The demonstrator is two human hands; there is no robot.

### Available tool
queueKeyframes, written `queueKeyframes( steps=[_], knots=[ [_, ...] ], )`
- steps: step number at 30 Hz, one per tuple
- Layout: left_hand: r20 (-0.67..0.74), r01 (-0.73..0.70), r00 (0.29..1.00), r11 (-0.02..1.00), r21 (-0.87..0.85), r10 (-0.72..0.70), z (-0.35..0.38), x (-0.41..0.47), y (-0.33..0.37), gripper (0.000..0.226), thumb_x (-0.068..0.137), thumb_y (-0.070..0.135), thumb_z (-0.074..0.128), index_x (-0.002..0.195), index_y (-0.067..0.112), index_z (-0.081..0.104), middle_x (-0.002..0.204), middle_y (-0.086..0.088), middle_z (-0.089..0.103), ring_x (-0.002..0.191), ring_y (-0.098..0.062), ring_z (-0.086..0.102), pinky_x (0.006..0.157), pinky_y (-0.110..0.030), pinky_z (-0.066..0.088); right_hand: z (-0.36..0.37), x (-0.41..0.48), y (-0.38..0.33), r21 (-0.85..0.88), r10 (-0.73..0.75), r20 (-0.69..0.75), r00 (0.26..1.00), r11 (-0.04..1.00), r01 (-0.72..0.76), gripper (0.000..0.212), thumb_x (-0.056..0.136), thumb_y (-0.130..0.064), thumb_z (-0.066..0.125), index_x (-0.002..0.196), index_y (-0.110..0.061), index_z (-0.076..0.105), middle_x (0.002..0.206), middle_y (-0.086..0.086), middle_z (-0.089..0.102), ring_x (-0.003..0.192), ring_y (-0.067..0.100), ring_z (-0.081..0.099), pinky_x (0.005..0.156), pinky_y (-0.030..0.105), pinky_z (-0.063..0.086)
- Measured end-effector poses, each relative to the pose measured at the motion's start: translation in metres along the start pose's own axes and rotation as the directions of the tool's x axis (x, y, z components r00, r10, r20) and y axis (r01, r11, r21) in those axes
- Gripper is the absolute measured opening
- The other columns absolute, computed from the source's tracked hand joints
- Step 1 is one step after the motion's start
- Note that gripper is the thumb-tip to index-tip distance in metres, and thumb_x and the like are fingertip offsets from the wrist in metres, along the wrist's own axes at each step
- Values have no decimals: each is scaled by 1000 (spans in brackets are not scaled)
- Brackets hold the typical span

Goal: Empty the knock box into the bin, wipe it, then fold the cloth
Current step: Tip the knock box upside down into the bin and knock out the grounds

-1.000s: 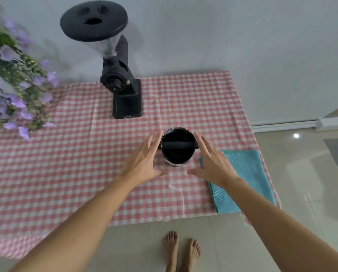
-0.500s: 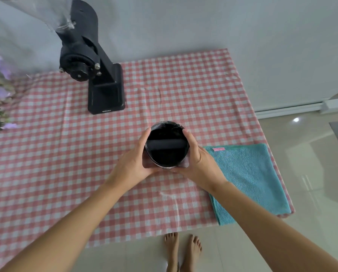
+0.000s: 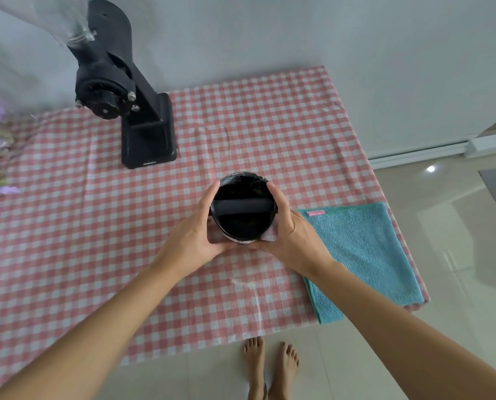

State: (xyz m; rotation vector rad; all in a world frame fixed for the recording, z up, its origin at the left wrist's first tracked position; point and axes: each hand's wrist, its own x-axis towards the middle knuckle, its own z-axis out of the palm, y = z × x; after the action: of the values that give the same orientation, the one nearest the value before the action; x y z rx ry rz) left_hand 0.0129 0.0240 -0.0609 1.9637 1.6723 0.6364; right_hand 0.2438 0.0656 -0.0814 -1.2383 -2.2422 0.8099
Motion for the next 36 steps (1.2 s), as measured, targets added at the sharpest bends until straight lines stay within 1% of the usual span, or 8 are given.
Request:
queueKeyframes(
  steps=[3,7,12,16,22,25,29,36],
  knots=[
    [47,-21,999,998,-52,23,-4,9,16,124,72,69,75,157,48,-13,151,18,47,122,-1,58,99,-22,51,-15,-4,3,-8,22,-32,999,1000,-22,117,77,-49,81,157,-33,-2,131,11,68,108,36,68,86,46,58],
    [67,-27,997,973,-228,44,-2,30,44,111,83,74,62,158,46,-14,136,58,34,120,30,43,98,-1,41,-49,-11,11,-15,34,-82,996,999,-35,114,77,-55,78,157,-33,0,143,12,61,114,36,67,89,51,58],
    [172,134,984,818,-559,-44,18,60,93,53,96,64,39,145,44,41,134,31,61,125,7,58,107,-32,47,-91,-31,39,-98,48,-160,986,993,-64,119,75,-42,88,157,-31,3,144,16,59,118,39,66,87,52,59],
    [337,308,938,629,-714,-76,37,83,133,32,94,68,37,121,56,51,130,30,62,134,-4,55,108,-44,48,-127,-47,66,-145,32,-210,977,987,-63,122,72,-42,90,158,-30,3,151,17,53,124,41,61,93,53,56],
    [458,400,888,559,-727,-40,72,107,183,14,98,58,44,104,52,56,114,23,68,115,-7,66,110,-60,45,-178,-84,114,-187,20,-229,973,980,-64,125,71,-41,92,156,-41,2,150,14,54,117,44,64,89,59,56],
    [518,439,856,545,-714,-10,95,115,209,19,96,55,50,109,41,55,117,13,68,113,-12,67,113,-58,44,-202,-111,141,-185,-16,-251,968,982,-31,124,72,-46,89,159,-44,1,153,9,49,119,40,64,91,55,57],
    [567,493,822,550,-674,-41,137,121,255,72,90,60,51,145,15,40,142,-10,59,129,-29,60,114,-56,44,-226,-152,180,-160,-16,-278,961,987,-30,126,71,-42,89,159,-44,-2,155,3,43,122,38,63,92,55,57],
    [608,573,786,499,-650,-111,236,123,319,57,98,59,45,144,25,45,142,-8,60,131,-29,60,113,-53,45,-266,-223,247,-178,57,-201,978,979,-94,125,69,-35,92,159,-26,4,154,14,48,123,37,63,93,46,56]
  ],
)
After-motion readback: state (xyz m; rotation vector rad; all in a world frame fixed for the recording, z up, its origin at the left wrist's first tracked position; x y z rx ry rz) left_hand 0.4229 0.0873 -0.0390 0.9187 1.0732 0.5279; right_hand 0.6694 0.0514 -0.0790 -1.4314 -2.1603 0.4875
